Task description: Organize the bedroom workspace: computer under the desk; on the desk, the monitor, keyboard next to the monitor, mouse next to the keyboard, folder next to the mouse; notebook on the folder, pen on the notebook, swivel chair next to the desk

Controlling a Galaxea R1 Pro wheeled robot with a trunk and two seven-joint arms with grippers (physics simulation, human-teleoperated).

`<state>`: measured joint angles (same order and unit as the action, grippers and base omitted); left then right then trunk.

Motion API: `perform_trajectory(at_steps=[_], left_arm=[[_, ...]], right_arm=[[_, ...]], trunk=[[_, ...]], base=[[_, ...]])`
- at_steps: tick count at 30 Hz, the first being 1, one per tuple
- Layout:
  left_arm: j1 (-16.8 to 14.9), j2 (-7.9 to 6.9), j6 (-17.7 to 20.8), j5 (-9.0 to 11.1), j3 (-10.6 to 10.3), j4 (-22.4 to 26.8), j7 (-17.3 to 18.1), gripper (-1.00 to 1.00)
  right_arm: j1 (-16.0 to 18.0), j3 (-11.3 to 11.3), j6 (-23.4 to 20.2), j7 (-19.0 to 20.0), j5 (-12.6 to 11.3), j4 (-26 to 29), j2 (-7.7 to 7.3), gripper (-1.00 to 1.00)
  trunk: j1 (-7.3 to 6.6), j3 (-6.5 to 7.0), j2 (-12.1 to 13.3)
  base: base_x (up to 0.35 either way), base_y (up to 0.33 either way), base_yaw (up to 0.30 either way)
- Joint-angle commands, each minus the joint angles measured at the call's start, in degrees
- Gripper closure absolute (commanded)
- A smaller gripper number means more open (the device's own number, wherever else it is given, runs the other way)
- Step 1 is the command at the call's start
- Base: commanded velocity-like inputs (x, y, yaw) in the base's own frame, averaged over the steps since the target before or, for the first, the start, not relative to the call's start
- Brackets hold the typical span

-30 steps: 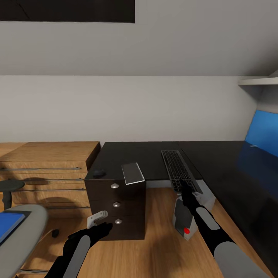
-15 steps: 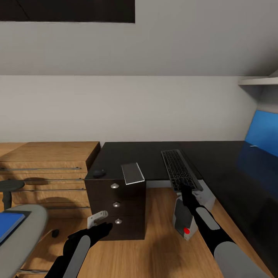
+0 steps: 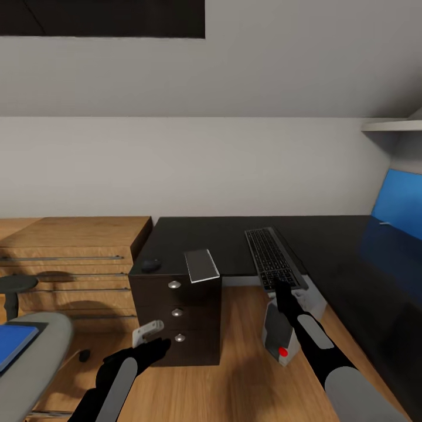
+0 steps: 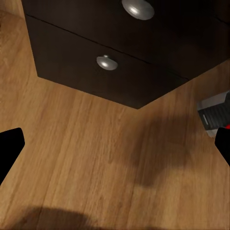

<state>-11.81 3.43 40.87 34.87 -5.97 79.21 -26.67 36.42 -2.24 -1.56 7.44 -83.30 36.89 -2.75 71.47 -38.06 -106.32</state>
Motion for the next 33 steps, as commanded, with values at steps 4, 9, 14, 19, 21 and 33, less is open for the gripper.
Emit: perform_trajectory(at_steps=[4, 9, 14, 19, 21, 33], left_arm=[[0.0, 0.00, 0.0, 0.6, -0.1, 0.0, -0.6, -1.00], [-0.1, 0.09, 0.0, 0.5, -0.1, 0.1, -0.7, -1.00], [-0.1, 0.09, 0.0, 0.5, -0.1, -0.1, -0.8, -1.00], [-0.1, 0.09, 0.0, 0.5, -0.1, -0.2, -0.8, -1.00], [-0.1, 0.09, 0.1, 0.6, -0.1, -0.3, -0.8, -1.00], [-0.1, 0.17, 0.1, 0.6, -0.1, -0.6, -0.8, -1.00]], right_arm=[[0.0, -0.3, 0.1, 0.2, -0.6, 0.0, -0.07, 1.00], [0.0, -0.3, 0.2, 0.3, -0.5, 0.4, -0.07, 1.00], [-1.1, -0.3, 0.3, 0.1, -0.4, 6.3, -0.07, 1.00], [-3.8, -0.3, 0.3, -0.1, -0.5, 11.4, -0.07, 1.00], [-5.6, -0.2, 0.3, -3.3, -0.5, 16.1, -0.11, 1.00], [-6.8, -0.2, -0.7, -7.6, -1.0, 19.5, -0.19, 1.00]], trunk=[[-0.89, 0.66, 1.6], [-1.99, 1.56, 3.6], [-3.09, 2.46, 5.6], [-4.19, 3.36, 7.6], [-4.62, 3.71, 8.4], [-7.26, 5.87, 13.2]], base=[[0.000, 0.000, 0.000], [0.000, 0.000, 0.000], [0.000, 0.000, 0.000], [0.000, 0.000, 0.000], [-0.011, 0.000, 0.000], [-0.275, 0.000, 0.000]])
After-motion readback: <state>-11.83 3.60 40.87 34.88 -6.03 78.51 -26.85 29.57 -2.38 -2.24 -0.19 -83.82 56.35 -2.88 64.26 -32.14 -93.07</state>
